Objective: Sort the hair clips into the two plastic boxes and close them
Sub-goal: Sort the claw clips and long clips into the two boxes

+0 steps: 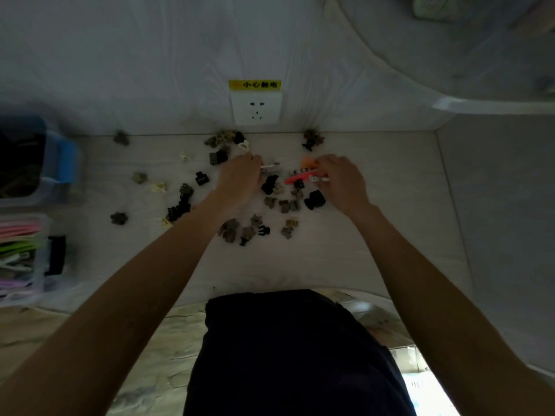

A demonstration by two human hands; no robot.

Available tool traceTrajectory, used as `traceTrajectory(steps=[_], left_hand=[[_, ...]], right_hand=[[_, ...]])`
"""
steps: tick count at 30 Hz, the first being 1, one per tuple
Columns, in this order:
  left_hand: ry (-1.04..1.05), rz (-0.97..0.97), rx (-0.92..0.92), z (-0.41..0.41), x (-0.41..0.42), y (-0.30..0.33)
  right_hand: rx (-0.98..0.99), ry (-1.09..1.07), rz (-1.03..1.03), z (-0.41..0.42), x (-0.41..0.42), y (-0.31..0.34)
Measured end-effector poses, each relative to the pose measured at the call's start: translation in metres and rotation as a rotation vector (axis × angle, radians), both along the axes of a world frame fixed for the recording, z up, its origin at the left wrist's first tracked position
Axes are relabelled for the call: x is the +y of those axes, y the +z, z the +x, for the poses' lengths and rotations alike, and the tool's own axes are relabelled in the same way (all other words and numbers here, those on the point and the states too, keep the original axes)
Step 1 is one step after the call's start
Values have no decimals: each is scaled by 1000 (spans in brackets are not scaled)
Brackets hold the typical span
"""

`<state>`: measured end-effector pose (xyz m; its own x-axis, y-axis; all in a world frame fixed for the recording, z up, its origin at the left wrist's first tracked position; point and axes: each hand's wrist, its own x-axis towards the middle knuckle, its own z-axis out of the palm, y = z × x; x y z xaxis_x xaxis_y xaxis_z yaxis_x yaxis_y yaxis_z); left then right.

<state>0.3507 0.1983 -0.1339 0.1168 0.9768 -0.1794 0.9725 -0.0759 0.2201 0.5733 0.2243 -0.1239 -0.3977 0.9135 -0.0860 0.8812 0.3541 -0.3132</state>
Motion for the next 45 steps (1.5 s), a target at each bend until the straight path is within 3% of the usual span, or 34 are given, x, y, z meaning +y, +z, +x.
traceTrajectory(steps=[5, 8, 14, 20, 26, 29, 33, 40, 45], left_hand=[[-48, 5, -14, -4, 4, 2], [-62, -6, -13, -6, 5, 3], [-24, 23, -65, 0, -1, 10], [-22, 77, -198, 28, 2, 27], [-30, 20, -209, 45, 20, 20], [-69, -54, -159, 48, 28, 15], [-102, -141, -168, 48, 34, 7], [-93, -164, -113, 34, 38, 9], [-97, -146, -78, 30, 29, 12]], right_hand=[[153, -71, -4, -2, -5, 12], [103, -111, 65, 0, 6, 20], [-8, -80, -192, 2, 23, 4], [-29, -135, -258, -4, 31, -1], [117, -263, -106, 13, 22, 13], [186, -241, -55, 23, 8, 24], [126, -100, -119, 16, -8, 25], [46, 0, -183, 7, -1, 6], [-1, -14, -93, 6, 4, 0]])
